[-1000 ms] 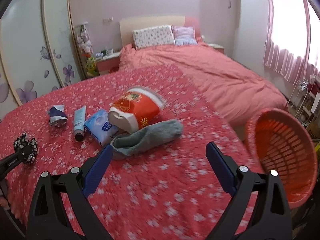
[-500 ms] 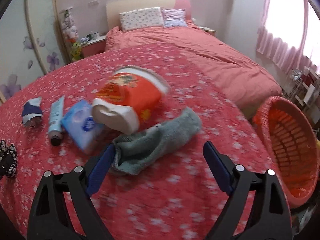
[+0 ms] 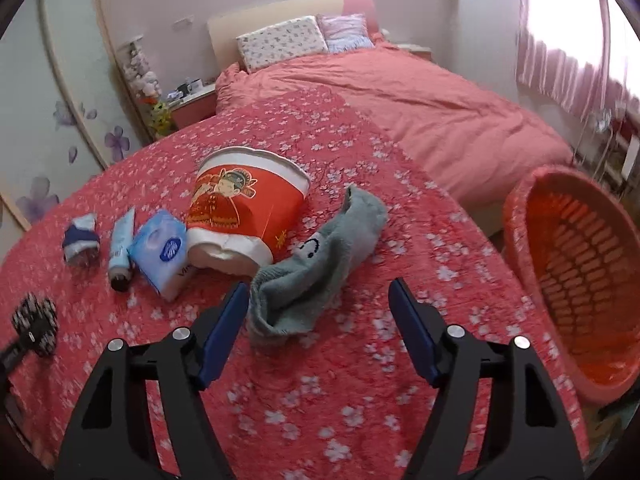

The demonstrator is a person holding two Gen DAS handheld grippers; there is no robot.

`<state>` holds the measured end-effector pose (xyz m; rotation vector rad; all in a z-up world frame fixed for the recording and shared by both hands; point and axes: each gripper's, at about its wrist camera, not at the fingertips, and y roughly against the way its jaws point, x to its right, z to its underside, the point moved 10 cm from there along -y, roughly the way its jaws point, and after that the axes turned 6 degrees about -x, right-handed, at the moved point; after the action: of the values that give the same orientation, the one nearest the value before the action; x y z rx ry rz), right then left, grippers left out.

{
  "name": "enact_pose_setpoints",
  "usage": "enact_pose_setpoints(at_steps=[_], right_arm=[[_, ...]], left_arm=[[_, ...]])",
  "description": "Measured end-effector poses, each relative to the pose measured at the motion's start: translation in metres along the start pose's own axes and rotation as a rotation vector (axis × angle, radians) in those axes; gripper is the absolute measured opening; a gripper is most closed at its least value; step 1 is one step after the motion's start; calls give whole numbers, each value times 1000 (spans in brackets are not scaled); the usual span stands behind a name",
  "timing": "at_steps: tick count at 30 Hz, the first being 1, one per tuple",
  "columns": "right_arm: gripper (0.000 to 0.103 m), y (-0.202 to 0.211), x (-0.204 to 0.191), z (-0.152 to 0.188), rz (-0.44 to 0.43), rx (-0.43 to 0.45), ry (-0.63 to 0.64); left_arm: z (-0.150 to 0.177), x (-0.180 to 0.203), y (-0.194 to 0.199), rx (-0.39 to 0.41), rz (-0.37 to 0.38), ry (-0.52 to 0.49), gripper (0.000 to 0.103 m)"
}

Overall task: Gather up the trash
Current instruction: 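Grasp the daisy-print cloth with the left gripper while the right gripper approaches the grey sock, then close the right gripper on the grey sock and lift it, then carry the cloth and sock over the orange basket and open both grippers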

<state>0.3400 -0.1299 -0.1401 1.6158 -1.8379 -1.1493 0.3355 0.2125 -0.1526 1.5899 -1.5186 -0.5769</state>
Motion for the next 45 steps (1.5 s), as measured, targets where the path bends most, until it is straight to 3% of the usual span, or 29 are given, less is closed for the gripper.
enact_pose_setpoints(at_steps=[2,4,7,9,12,26,37,45], right_arm=[[71,-2,-1,-3,-1,1,-25],[64,-7,3,-4,38,-11,-19],[52,-14,9,-2,25,-42,-34],[27,-13,7,1,7,-44,-9],[11,-6,6,3,5,-29,31],[10,46,29,-5,-15,96,85],[10,102,47,-11,-31,229,102],[10,136,70,-14,-21,322,94]], left_arm=[[0,0,0,0,-1,0,28],[0,0,0,0,0,0,28],[0,0,0,0,3,2,28],[0,1,1,0,1,1,28],[0,0,1,2,4,-7,28],[4,21,29,38,51,-47,20],[6,107,71,76,150,-170,20],[23,192,94,74,270,-272,20]])
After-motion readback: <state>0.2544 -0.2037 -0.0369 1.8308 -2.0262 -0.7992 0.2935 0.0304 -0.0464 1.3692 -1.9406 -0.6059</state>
